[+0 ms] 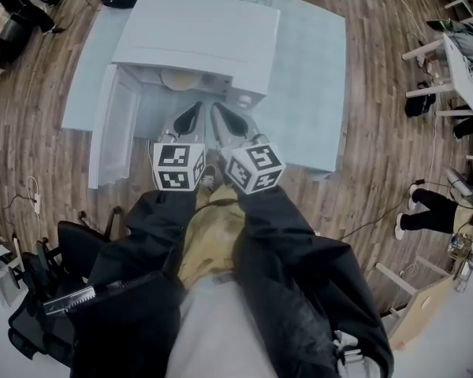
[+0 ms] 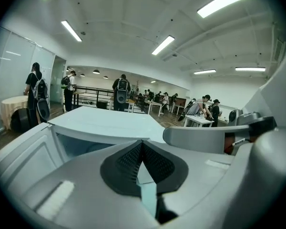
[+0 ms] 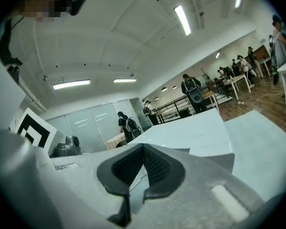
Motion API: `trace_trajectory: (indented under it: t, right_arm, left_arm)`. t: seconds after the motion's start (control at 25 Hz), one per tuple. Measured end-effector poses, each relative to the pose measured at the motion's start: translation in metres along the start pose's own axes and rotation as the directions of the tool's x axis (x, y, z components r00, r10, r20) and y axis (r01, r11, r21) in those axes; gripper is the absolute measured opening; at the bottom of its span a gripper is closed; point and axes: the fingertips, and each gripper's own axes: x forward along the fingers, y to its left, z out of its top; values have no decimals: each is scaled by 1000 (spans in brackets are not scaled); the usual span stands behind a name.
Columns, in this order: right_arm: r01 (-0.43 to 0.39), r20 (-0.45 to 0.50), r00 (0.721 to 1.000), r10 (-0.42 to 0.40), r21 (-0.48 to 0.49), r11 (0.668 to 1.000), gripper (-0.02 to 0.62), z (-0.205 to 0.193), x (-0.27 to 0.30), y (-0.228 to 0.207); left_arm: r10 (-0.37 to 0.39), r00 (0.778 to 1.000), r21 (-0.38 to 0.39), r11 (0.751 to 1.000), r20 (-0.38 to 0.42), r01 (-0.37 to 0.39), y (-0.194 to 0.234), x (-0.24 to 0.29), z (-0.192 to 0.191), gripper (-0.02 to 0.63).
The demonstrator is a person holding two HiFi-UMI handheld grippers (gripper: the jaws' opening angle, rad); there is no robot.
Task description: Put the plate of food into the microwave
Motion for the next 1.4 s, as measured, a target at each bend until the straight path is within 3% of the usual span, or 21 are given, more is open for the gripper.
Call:
trace_trajectory:
  t: [0.28, 0.72, 0.96, 1.4]
  right_arm:
    - [53, 95, 995, -38, -161, 986, -5, 47, -8, 6]
    - [134, 243, 968, -61, -296, 946, -5, 115, -18, 7]
    - [146, 279, 959, -44, -359, 922, -8, 133, -18, 8]
    - [158, 280, 959, -49, -379, 912, -9, 148, -19, 4]
  left_arm:
    - [-22, 996, 54, 998, 90, 17, -15, -1, 43, -4]
    - [-22, 970, 143, 990, 241, -13, -29, -5, 106, -5]
    - [-25, 965, 161, 987, 262, -18, -31, -1, 118, -3]
    - [-25, 955, 185, 982, 294, -32, -38, 0, 135, -3]
